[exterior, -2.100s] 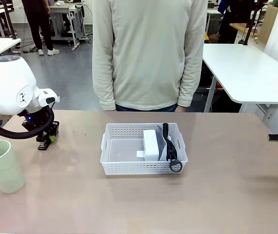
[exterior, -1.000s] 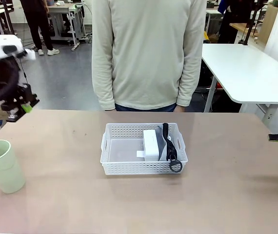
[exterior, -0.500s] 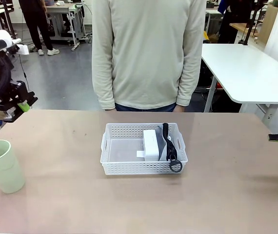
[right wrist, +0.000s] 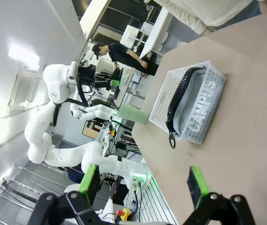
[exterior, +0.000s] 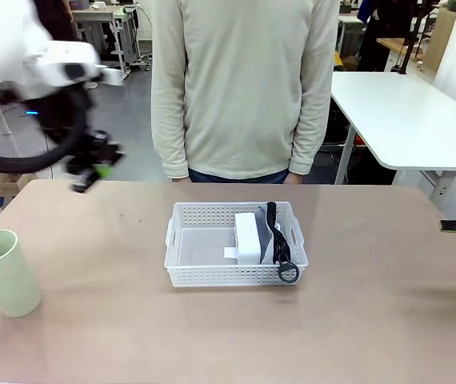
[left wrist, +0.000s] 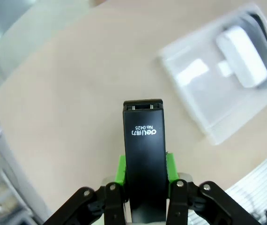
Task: Efficiently arrange items inside the basket to fit them all.
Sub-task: Pick up the Stapler and place it inside the Organizing basket.
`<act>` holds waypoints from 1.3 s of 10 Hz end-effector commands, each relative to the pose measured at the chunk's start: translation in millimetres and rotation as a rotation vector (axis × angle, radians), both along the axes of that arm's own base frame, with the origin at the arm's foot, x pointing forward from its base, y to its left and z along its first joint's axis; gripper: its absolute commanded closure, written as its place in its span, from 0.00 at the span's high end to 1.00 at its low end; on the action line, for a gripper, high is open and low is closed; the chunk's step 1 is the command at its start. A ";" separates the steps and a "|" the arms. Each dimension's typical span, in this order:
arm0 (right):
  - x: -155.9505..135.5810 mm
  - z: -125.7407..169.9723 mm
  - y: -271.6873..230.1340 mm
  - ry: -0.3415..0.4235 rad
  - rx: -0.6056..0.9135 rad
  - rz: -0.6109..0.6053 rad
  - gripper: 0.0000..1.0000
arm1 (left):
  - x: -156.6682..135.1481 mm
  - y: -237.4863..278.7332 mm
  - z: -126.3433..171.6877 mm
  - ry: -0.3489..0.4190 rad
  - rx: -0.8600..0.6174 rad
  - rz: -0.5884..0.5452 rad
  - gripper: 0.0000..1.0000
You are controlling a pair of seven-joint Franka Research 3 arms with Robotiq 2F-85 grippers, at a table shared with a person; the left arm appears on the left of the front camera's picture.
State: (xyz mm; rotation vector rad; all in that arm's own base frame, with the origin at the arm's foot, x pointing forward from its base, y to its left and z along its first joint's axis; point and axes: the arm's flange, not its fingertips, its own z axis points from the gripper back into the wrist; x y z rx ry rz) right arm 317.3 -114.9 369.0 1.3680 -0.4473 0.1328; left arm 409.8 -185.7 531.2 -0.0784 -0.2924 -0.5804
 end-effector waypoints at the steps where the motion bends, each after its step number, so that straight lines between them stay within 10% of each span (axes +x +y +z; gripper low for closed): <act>1: -5.3 -0.1 -0.6 -0.017 -0.004 0.016 1.00 | 25.7 -75.8 -20.5 0.015 0.045 -0.145 0.37; 13: -5.3 -0.1 -0.6 -0.017 -0.004 0.016 1.00 | 26.2 -143.8 -139.3 0.052 -0.056 -0.228 0.37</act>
